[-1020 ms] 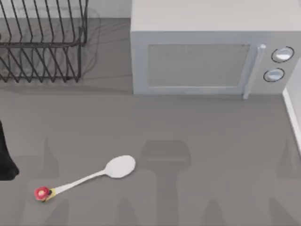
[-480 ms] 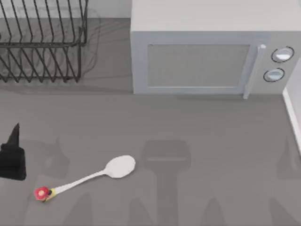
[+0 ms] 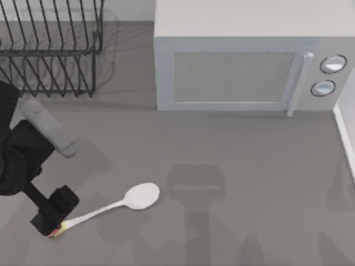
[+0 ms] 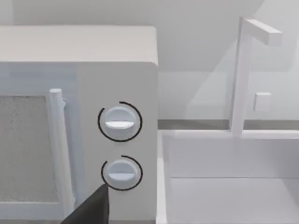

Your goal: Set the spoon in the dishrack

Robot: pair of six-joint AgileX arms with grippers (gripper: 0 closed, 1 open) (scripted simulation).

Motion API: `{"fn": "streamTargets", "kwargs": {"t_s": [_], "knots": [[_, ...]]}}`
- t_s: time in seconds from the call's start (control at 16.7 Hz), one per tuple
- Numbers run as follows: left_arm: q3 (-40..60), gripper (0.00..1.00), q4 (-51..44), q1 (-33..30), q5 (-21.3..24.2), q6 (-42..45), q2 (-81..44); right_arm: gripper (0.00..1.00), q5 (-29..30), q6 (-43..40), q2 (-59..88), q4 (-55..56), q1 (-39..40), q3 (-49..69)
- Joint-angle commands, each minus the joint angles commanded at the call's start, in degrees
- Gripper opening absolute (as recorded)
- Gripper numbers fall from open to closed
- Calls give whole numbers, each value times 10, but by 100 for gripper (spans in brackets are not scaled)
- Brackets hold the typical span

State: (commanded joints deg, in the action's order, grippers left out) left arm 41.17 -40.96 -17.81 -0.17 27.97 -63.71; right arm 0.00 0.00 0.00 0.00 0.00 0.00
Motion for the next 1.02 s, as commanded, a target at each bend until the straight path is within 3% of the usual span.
{"fn": "streamTargets", "kwargs": {"t_s": [0.48, 1.02], "knots": [[197, 100, -177, -82, 1, 127, -272, 100, 0, 0, 0, 0, 0, 0], [207, 100, -179, -86, 1, 137, -296, 100, 0, 0, 0, 0, 0, 0]]}}
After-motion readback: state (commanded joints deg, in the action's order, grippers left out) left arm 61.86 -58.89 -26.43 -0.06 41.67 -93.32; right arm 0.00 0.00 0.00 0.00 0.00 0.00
